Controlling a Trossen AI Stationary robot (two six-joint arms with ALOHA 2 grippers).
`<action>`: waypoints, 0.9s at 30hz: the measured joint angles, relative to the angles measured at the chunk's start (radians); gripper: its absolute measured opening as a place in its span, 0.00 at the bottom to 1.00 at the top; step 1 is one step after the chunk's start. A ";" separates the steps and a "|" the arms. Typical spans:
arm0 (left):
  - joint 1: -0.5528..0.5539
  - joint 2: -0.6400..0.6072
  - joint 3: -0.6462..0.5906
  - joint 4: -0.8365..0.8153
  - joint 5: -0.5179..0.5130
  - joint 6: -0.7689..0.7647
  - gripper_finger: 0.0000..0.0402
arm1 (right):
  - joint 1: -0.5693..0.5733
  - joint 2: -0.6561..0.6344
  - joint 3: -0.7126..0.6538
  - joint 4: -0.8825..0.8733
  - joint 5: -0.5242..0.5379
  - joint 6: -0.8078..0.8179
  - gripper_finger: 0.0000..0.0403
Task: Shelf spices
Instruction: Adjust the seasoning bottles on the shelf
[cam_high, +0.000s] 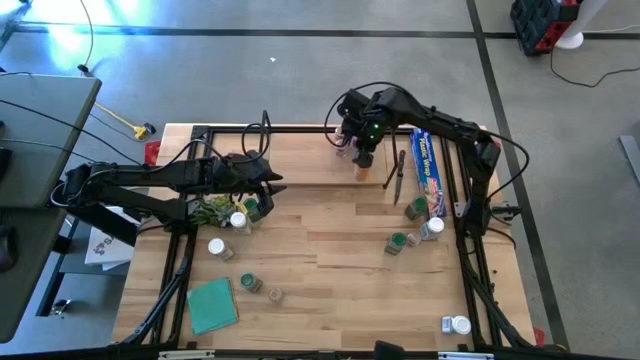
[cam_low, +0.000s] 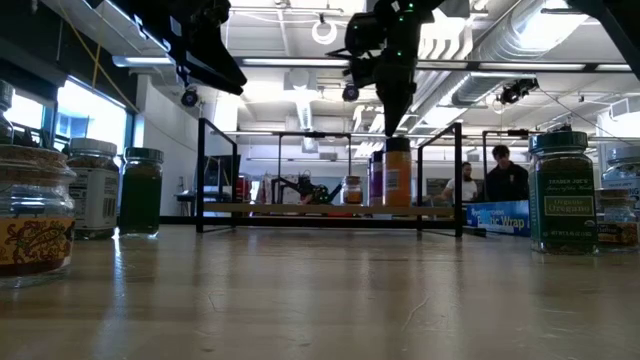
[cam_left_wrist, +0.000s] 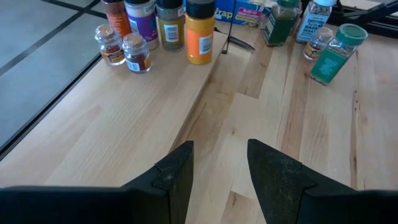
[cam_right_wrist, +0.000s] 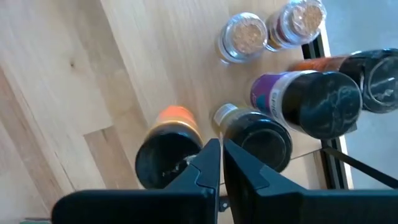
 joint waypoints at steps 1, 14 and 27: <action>0.000 0.000 0.000 0.000 0.000 0.000 0.36 | 0.000 0.000 0.000 0.000 0.003 0.004 0.03; 0.000 0.000 0.000 0.002 0.000 0.000 0.36 | -0.058 0.000 -0.056 0.047 0.049 0.053 0.03; -0.002 0.000 0.000 0.002 0.000 -0.006 0.36 | -0.058 0.000 -0.056 0.067 0.017 0.068 0.03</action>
